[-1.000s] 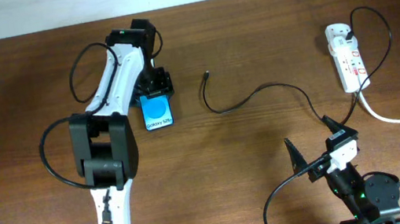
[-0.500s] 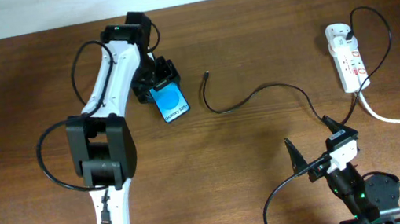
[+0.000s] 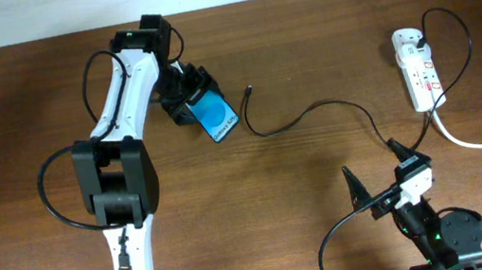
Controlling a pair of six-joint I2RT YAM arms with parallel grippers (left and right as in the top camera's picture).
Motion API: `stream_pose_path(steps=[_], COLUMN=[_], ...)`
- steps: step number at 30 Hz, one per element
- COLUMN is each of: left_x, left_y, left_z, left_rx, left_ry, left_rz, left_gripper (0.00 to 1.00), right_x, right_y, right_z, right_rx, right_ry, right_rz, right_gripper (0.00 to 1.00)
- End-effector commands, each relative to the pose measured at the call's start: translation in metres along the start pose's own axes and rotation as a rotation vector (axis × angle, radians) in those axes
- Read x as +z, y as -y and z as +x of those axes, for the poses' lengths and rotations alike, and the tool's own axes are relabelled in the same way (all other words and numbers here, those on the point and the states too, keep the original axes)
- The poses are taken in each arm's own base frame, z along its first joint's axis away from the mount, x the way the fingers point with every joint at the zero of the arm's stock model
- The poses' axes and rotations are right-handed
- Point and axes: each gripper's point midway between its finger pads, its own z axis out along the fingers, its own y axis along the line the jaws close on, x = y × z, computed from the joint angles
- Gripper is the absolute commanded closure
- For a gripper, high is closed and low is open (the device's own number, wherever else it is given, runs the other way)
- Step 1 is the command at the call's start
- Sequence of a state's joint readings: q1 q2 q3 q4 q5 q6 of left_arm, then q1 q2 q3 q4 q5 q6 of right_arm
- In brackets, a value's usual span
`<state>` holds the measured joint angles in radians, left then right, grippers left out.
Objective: Plug charger to phone and switch on socket
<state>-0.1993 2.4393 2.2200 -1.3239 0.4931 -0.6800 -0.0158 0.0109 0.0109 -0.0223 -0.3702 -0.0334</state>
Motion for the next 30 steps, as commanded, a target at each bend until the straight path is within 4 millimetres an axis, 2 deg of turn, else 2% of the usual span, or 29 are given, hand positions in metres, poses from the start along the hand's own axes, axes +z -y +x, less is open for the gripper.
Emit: stream_pose_path(steps=[1,3,6,9,13,16,19,20,21,25,29,30], left_x=[-0.009,-0.009,-0.013,-0.042,-0.08,-0.093,-0.094,-0.095,-0.098,-0.1,-0.098,-0.095], left_y=[0.01,0.009,0.005,-0.017,-0.013,-0.012,-0.022,-0.031,-0.043,-0.048,-0.042,-0.034], left_z=[-0.001,-0.001,-0.005,-0.011,-0.005,0.0,-0.001,-0.004,-0.005,-0.006,0.001,0.01], left_rx=[-0.144,-0.271,-0.312,-0.423,-0.403,-0.405,-0.453,-0.463,-0.476,-0.489,-0.492,-0.494], left_ry=[-0.008,-0.012,-0.003,0.08,0.172,0.193,0.219,0.253,0.287,0.283,0.235,0.175], left_rz=[0.05,0.047,0.046,-0.009,0.004,0.012,-0.033,-0.074,-0.134,-0.136,-0.111,-0.07], left_gripper=[1.0,1.0,1.0,1.0,1.0,1.0,1.0,1.0,1.0,1.0,1.0,1.0], right_x=[-0.003,-0.003,0.003,0.025,0.051,0.069,0.095,0.1,0.108,0.126,0.148,0.157], right_y=[-0.026,-0.028,-0.032,-0.024,-0.014,-0.023,-0.014,-0.013,-0.014,-0.019,-0.038,-0.051], right_z=[-0.015,-0.029,-0.048,-0.077,-0.108,-0.141,-0.13,-0.119,-0.097,-0.061,-0.051,-0.047], right_rx=[0.074,0.165,0.208,0.315,0.426,0.481,0.499,0.567,0.631,0.715,0.765,0.802], right_ry=[0.023,0.001,-0.082,-0.296,-0.524,-0.559,-0.573,-0.614,-0.693,-0.837,-0.91,-0.917], right_rz=[-0.149,-0.163,-0.206,-0.199,-0.191,-0.301,-0.296,-0.279,-0.266,-0.153,-0.135,-0.146], right_gripper=[0.02,0.02,0.02,0.02,0.02,0.02,0.02,0.01,0.09,0.18,0.24,0.25])
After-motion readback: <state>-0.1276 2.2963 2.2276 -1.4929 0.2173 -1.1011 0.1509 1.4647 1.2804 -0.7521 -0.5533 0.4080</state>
